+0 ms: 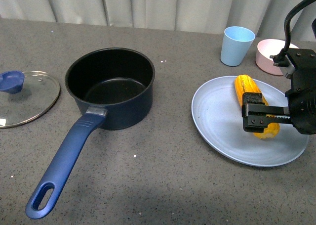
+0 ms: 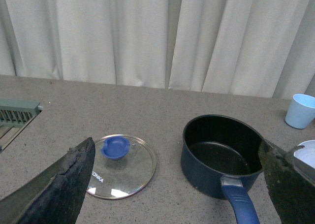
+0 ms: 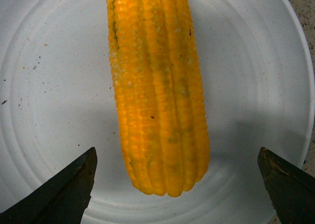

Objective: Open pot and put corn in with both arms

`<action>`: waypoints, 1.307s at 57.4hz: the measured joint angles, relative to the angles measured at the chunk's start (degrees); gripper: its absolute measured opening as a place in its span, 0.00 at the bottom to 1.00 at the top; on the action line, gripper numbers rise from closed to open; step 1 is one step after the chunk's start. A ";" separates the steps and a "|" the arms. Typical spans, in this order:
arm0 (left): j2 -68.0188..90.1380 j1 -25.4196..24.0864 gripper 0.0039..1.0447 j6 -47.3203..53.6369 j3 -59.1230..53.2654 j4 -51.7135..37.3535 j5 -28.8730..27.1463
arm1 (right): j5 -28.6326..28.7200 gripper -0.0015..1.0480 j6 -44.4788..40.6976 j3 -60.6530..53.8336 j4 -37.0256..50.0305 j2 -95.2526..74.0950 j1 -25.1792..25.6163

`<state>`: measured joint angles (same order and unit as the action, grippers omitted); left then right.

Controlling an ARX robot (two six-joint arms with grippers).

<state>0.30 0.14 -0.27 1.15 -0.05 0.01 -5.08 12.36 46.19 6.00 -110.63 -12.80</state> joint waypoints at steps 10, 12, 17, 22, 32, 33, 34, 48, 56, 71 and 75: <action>0.00 0.00 0.94 0.00 0.00 0.00 0.00 | 0.68 0.62 0.44 0.26 -1.18 -0.59 -0.46; 0.00 0.00 0.94 0.00 0.00 0.00 0.00 | 0.72 0.58 0.50 0.26 -1.25 -0.61 -0.50; 0.00 0.00 0.94 0.00 0.00 0.00 0.00 | 0.87 0.45 0.59 0.26 -1.49 -0.74 -0.59; 0.00 0.00 0.94 0.00 0.00 0.00 0.00 | 1.03 0.35 0.63 0.28 -1.49 -0.81 -0.59; 0.00 0.00 0.94 0.00 0.00 0.00 0.00 | 1.60 0.21 0.55 0.37 -1.44 -0.81 -0.59; 0.00 0.00 0.94 0.00 0.00 0.00 0.00 | 1.64 0.20 0.52 0.37 -1.44 -0.81 -0.59; 0.00 0.00 0.94 0.00 0.00 0.00 0.00 | 1.73 0.19 0.44 0.37 -1.31 -0.81 -0.59; 0.00 0.00 0.94 0.00 0.00 0.00 0.00 | 3.19 0.14 -5.09 -2.12 2.27 3.67 -1.79; 0.00 0.00 0.94 0.00 0.00 0.02 0.00 | 8.13 0.12 -7.87 -2.49 2.60 8.66 -3.45; 0.00 0.00 0.94 0.00 0.00 0.00 0.00 | 14.21 0.12 -8.59 5.77 -2.38 10.62 -10.95; 0.00 0.00 0.94 0.00 0.00 0.02 0.00 | 14.49 0.12 -8.07 8.24 -3.15 10.05 -12.81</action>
<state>0.30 0.14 -0.27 1.15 -0.03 0.01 9.41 4.29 54.43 2.85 -100.57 -25.61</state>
